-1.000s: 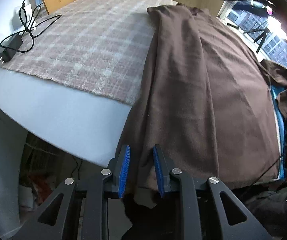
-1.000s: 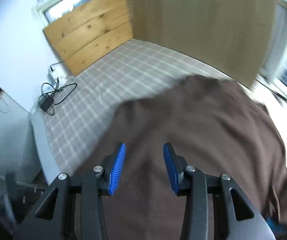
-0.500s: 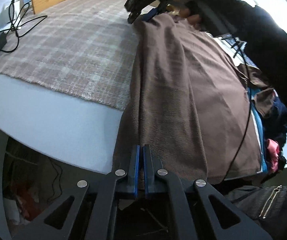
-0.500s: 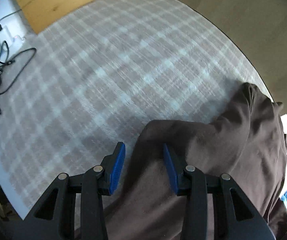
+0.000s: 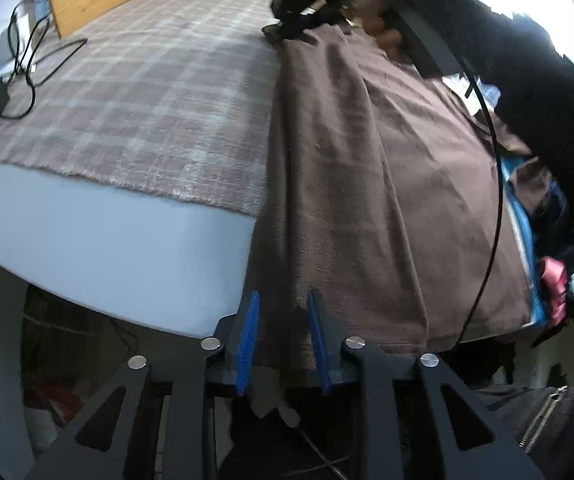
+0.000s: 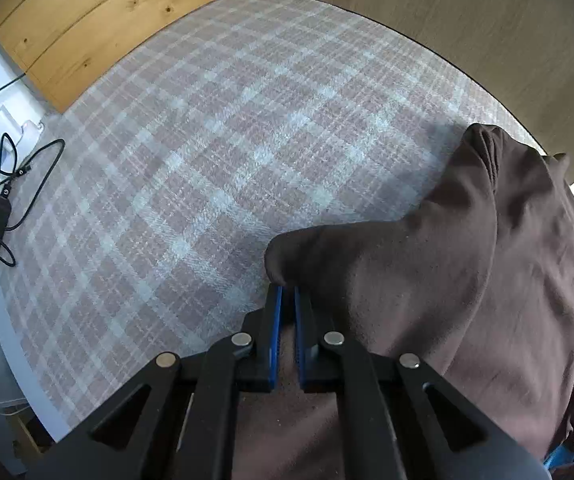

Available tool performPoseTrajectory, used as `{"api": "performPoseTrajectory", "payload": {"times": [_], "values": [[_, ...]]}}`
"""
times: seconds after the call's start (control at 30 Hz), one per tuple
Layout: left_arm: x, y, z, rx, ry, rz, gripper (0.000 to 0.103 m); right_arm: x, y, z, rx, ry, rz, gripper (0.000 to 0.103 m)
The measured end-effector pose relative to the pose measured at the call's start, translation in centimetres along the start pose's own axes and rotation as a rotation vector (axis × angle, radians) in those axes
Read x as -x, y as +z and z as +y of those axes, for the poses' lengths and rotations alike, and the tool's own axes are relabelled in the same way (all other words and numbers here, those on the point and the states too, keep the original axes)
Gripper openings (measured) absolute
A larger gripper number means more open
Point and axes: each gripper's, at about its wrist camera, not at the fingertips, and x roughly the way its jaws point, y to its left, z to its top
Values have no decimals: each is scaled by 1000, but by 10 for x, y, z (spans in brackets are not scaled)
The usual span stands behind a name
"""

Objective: Fold clothes

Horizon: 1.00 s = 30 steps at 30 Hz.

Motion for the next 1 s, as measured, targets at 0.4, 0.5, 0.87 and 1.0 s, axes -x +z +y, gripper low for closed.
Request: {"api": "performPoseTrajectory", "payload": {"times": [0.4, 0.5, 0.87, 1.0], "values": [[45, -1, 26, 36, -105, -105, 1, 22, -15, -19, -96, 90, -79, 4], [39, -1, 17, -21, -108, -98, 1, 25, -23, -29, -140, 126, -95, 4], [10, 4, 17, -43, 2, -44, 23, 13, -42, 2, -62, 51, -51, 5], [-2, 4, 6, -98, -4, -36, 18, 11, -43, 10, -40, 36, -42, 5]]}}
